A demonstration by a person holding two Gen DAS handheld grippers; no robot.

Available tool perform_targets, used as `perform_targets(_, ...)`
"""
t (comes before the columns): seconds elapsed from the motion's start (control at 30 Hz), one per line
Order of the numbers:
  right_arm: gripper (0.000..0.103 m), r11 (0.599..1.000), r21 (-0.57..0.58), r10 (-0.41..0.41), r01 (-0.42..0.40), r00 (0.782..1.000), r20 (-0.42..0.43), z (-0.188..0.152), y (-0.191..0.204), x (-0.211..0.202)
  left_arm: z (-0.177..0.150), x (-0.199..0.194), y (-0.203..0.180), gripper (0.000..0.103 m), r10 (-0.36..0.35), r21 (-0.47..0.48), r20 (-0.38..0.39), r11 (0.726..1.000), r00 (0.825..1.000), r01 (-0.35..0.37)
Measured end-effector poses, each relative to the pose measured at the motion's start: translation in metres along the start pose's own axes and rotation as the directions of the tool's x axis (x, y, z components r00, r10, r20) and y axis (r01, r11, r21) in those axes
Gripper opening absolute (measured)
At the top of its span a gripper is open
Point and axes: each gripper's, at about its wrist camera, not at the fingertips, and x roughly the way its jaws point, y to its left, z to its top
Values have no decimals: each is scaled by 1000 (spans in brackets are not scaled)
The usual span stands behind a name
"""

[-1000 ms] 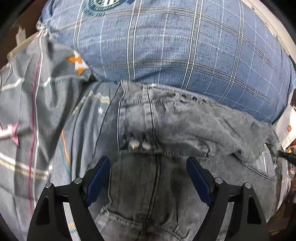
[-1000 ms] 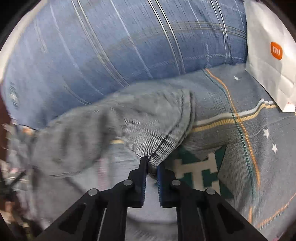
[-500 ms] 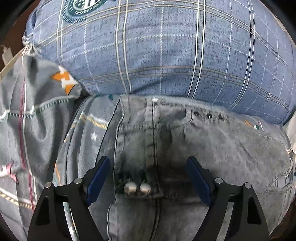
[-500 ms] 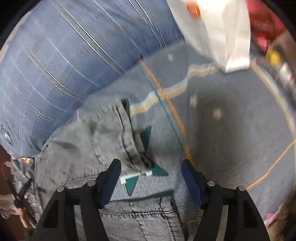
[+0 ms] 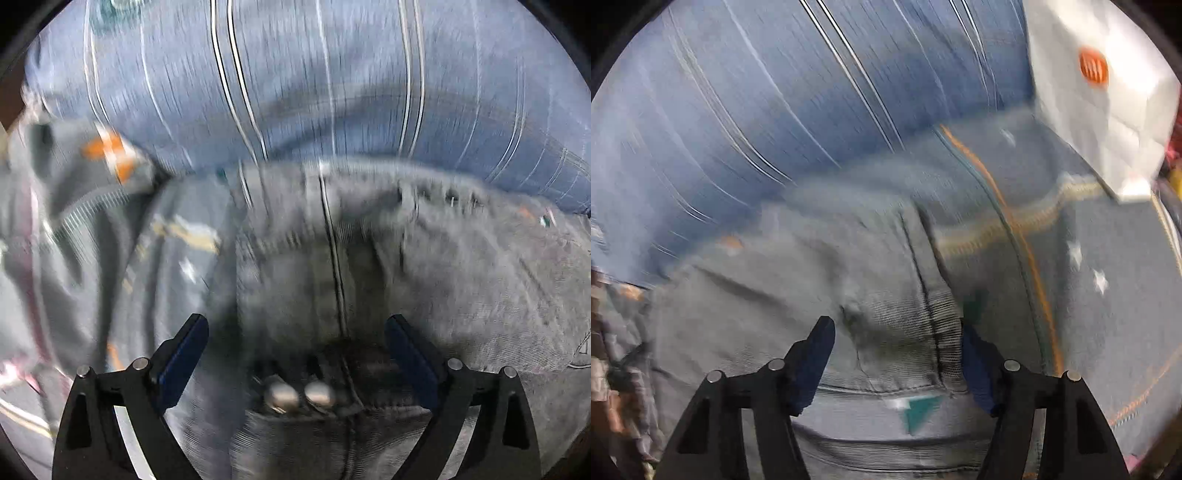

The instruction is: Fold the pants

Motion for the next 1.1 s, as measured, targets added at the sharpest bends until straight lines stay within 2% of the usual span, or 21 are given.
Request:
perform_targets(0.07,70,999,-3,-38,38,998,55,20,2,3,8,-8,10,97,-14,-30,68,999,998,17)
perform_targets(0.13,70,998,-28,-47,47,999,-5,37,7,31,19,-5,18,97,-68,-81,70,994,995,74)
perform_targets(0.2,70,990,-109,-97,91,994,-57,42,21,62,28,4,19,97,-109,-99,46,989,993,113)
perform_targets(0.23,61,987,-134,-107,93,989,-103,46,27,88,32,7,17,97,-109,-97,45,989,993,113)
perform_targets(0.27,41,987,-124,-122,103,981,-151,45,28,105,32,9,16,97,-103,-94,47,990,994,107)
perform_targets(0.3,23,982,-128,-151,137,983,-100,48,33,106,32,12,13,97,-97,-84,44,991,994,100)
perform_targets(0.33,10,977,-123,-177,172,984,-32,52,37,97,32,15,11,97,-96,-72,35,993,995,99)
perform_targets(0.37,10,963,-128,-234,239,971,54,54,42,86,32,17,9,97,-93,-63,31,993,995,95)
perform_targets(0.4,11,947,-131,-282,294,954,106,54,46,82,31,20,8,97,-84,-51,36,995,996,86)
perform_targets(0.43,12,940,-116,-310,322,944,110,53,45,87,31,21,7,97,-79,-49,44,996,996,81)
perform_targets(0.5,21,930,-151,-347,336,937,-51,45,42,130,31,26,5,97,-83,-63,33,994,996,85)
perform_targets(0.53,25,917,-172,-360,359,933,26,45,47,127,30,28,5,97,-93,-74,22,993,995,95)
perform_targets(0.57,35,905,-186,-377,382,924,61,46,52,124,29,31,6,97,-108,-83,14,991,994,109)
perform_targets(0.6,62,914,-181,-359,363,932,56,48,55,123,30,30,7,97,-127,-91,16,988,992,128)
perform_targets(0.63,72,936,-157,-308,315,949,70,49,56,117,31,29,9,97,-133,-97,25,986,991,135)
perform_targets(0.77,73,960,-110,-241,259,959,151,52,57,92,45,30,30,97,-200,-189,48,960,979,206)
perform_targets(0.83,73,968,-96,-218,232,966,139,51,56,95,60,39,43,96,-297,-270,29,917,955,293)
perform_targets(0.93,73,984,-60,-159,168,979,131,53,39,93,76,50,52,95,-365,-332,11,877,931,348)
perform_targets(1.0,73,989,-30,-137,141,984,117,56,33,92,86,64,56,86,-398,-368,-13,855,917,365)
perform_targets(1.07,73,990,-6,-140,141,985,104,61,26,103,92,79,58,66,-429,-399,-50,836,902,376)
perform_targets(1.1,73,990,-5,-143,144,984,106,56,20,100,94,90,61,64,-437,-420,-73,829,897,369)
